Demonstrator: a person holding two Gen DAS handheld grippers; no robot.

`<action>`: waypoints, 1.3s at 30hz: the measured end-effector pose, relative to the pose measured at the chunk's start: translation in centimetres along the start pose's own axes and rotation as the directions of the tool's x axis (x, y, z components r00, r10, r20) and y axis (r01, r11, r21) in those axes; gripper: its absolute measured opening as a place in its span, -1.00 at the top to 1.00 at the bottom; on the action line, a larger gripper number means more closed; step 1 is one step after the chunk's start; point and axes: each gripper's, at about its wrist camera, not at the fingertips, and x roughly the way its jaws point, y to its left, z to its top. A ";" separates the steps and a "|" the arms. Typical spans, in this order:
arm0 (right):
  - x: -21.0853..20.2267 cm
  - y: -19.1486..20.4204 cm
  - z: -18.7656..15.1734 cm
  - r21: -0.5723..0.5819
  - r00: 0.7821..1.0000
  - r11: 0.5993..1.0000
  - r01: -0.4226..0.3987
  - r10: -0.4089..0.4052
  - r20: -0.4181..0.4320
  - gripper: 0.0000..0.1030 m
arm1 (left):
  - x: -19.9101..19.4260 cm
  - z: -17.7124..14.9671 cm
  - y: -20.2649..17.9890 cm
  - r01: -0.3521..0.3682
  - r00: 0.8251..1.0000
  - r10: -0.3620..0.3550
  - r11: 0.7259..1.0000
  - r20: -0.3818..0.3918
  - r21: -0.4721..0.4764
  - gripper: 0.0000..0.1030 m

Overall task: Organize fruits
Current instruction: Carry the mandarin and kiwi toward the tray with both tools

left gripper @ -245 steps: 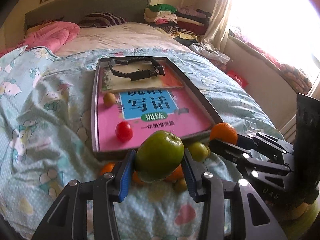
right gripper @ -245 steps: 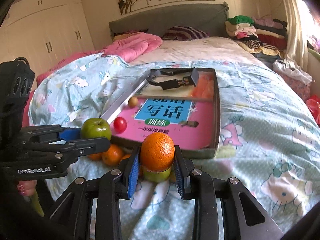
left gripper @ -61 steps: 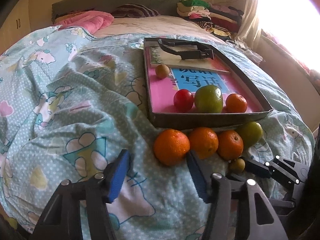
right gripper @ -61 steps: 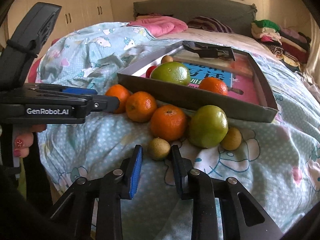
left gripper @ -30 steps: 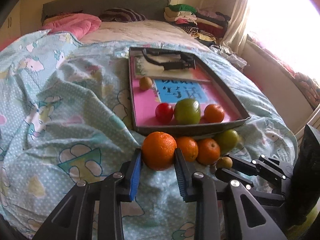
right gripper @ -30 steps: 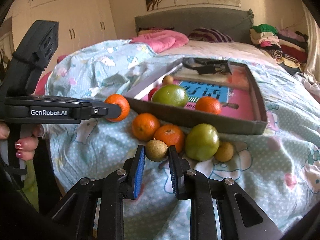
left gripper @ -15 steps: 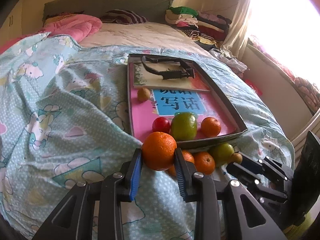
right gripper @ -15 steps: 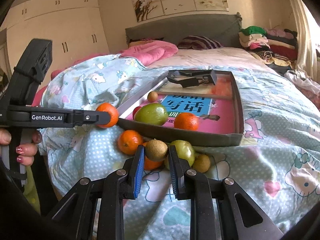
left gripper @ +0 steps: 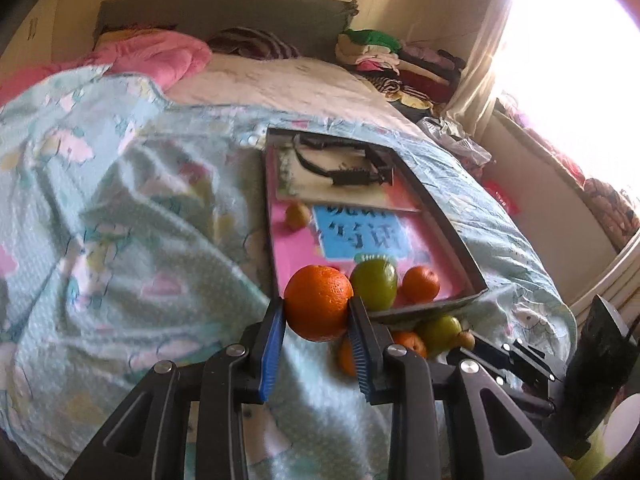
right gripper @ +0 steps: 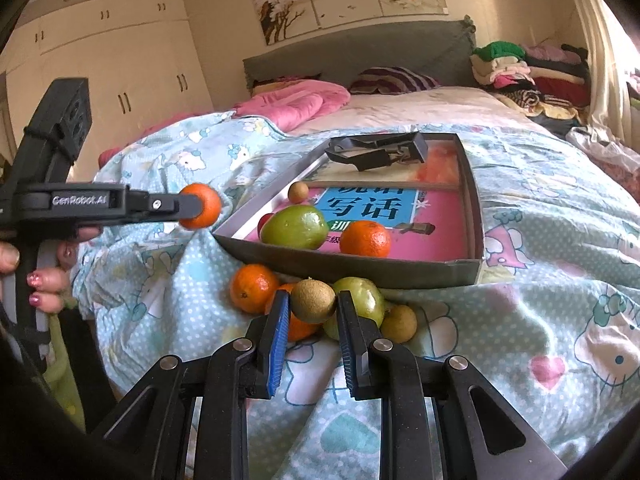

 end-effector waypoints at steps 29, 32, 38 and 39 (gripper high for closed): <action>2.9 -4.9 4.8 -0.005 0.983 0.988 0.151 -0.151 -0.107 0.54 | 6.1 1.1 -1.3 -0.097 0.988 0.100 0.995 -0.121 0.033 0.36; 3.3 -4.9 5.1 -0.016 0.979 0.988 0.156 -0.157 -0.132 0.53 | 6.2 1.1 -1.3 -0.101 0.987 0.105 0.994 -0.118 0.038 0.36; 4.5 -4.9 5.9 -0.043 0.964 0.985 0.165 -0.170 -0.205 0.53 | 6.3 1.2 -1.4 -0.098 0.988 0.102 0.994 -0.116 0.039 0.36; 4.7 -4.9 6.0 -0.048 0.961 0.985 0.164 -0.170 -0.220 0.53 | 6.3 1.2 -1.4 -0.098 0.988 0.102 0.994 -0.116 0.039 0.36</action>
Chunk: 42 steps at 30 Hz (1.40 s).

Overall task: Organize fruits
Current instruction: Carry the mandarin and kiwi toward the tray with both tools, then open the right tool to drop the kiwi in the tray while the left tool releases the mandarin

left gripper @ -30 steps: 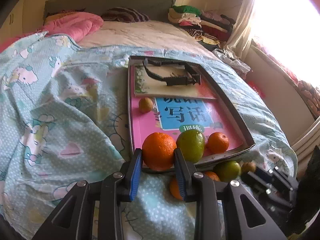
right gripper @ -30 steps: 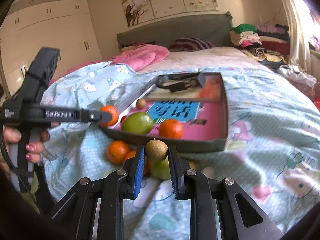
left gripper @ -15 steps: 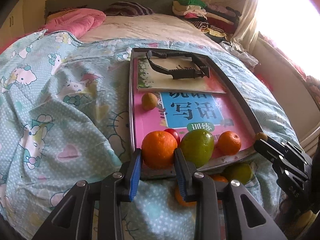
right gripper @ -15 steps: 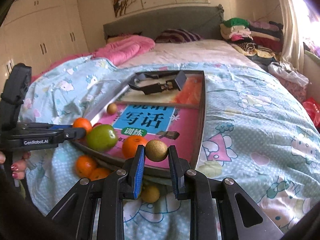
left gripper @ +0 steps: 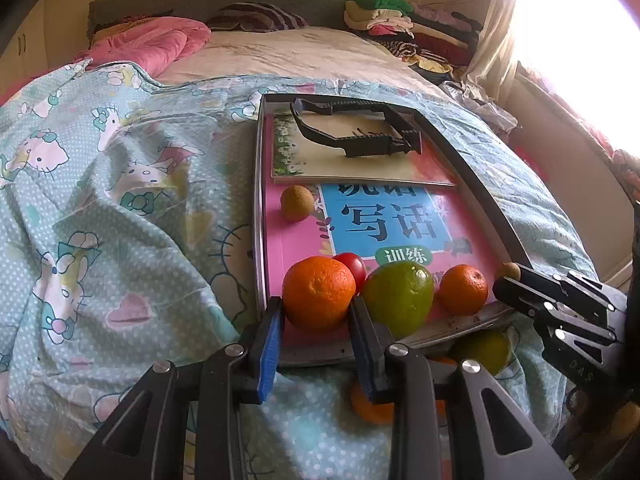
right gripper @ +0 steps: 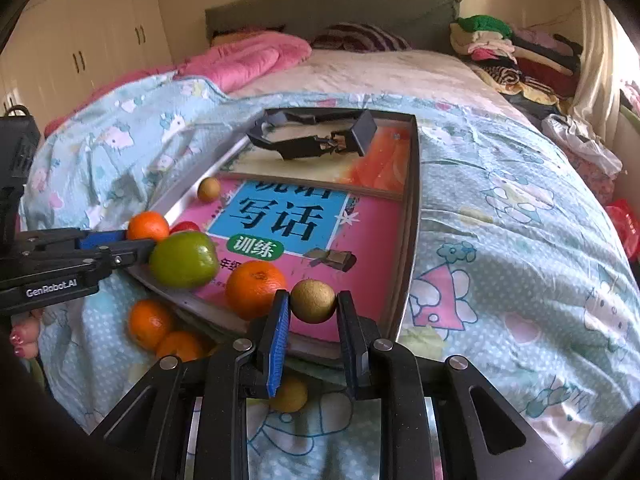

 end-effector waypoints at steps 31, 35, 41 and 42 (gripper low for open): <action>-2.9 -0.2 -2.1 0.118 0.989 0.992 -0.050 0.033 0.144 -0.04 | -0.3 -0.3 0.0 0.023 1.000 -0.023 1.000 0.004 -0.008 0.36; -4.1 -0.3 -3.0 0.128 0.982 0.989 -0.068 0.043 0.185 -0.11 | -0.4 -0.4 0.1 0.030 1.000 -0.030 0.999 0.007 -0.013 0.32; -4.8 0.3 -3.8 0.107 0.980 0.992 -0.069 0.047 0.196 -0.13 | -1.2 -0.6 0.1 0.055 0.998 -0.055 0.998 0.023 -0.021 0.15; -4.8 0.5 -3.9 0.099 0.979 0.993 -0.064 0.043 0.198 -0.13 | -1.4 -0.7 0.0 0.060 0.998 -0.059 0.998 0.028 -0.020 0.13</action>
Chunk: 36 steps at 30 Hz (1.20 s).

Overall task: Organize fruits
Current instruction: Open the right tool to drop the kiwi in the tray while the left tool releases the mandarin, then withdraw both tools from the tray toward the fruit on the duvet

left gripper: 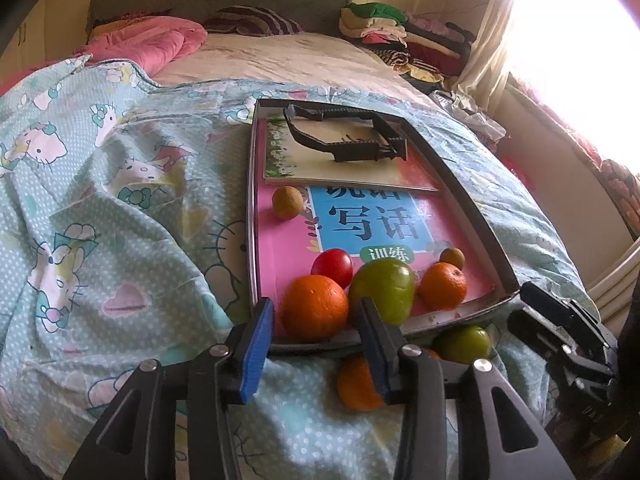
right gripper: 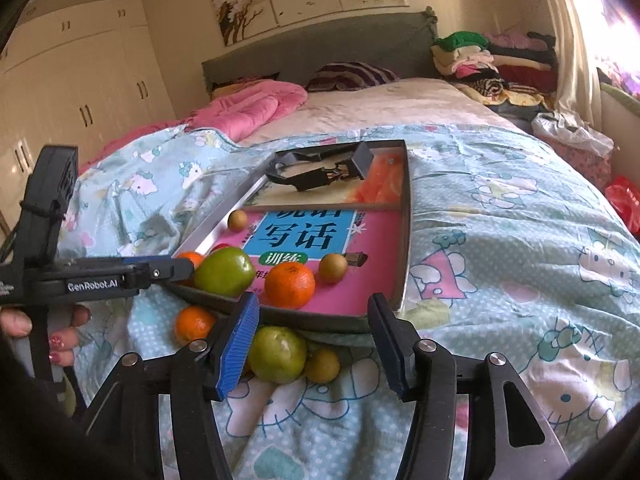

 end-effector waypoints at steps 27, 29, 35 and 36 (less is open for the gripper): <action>-1.2 3.1 -1.1 -0.158 1.000 0.987 0.014 -0.012 0.011 -0.21 | -4.3 -0.8 -1.1 0.013 0.997 -0.015 0.999 0.077 0.032 -0.38; -1.4 3.3 -1.2 -0.168 1.000 0.986 0.012 -0.011 0.009 -0.21 | -4.3 -1.0 -1.2 0.014 0.997 -0.016 0.999 0.073 0.029 -0.38; -1.6 3.9 -2.0 -0.217 1.000 0.976 0.018 -0.019 -0.001 -0.21 | -4.2 -2.0 -1.4 0.017 0.999 -0.019 0.999 0.049 0.042 -0.38; -1.6 4.1 -2.1 -0.225 1.000 0.974 0.019 -0.020 -0.005 -0.21 | -4.1 -2.1 -1.4 0.017 0.999 -0.019 0.999 0.046 0.043 -0.38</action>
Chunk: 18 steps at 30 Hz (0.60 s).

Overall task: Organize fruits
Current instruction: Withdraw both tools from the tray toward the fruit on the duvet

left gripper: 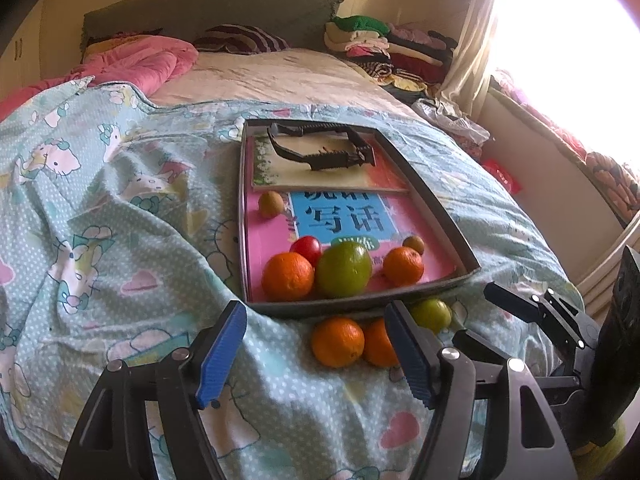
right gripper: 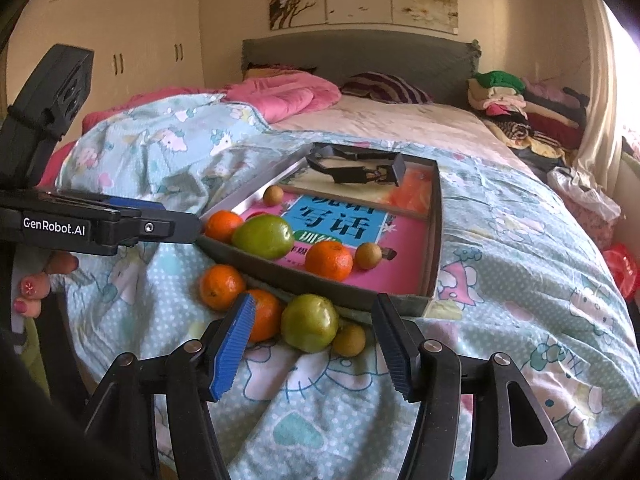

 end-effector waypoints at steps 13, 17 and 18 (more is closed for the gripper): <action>0.9 1.3 -1.0 -0.096 0.999 0.995 0.022 -0.026 -0.041 -0.21 | 1.0 -1.8 -0.5 -0.011 0.998 0.014 0.999 -0.059 0.045 -0.38; 1.4 1.7 -1.1 -0.115 0.998 0.993 0.019 -0.025 -0.052 -0.21 | 1.5 -2.5 -1.0 -0.016 0.997 0.021 0.997 -0.079 0.073 -0.38; 1.5 1.8 -1.1 -0.119 0.998 0.993 0.019 -0.025 -0.054 -0.21 | 1.7 -2.7 -1.0 -0.020 0.996 0.027 0.997 -0.082 0.080 -0.38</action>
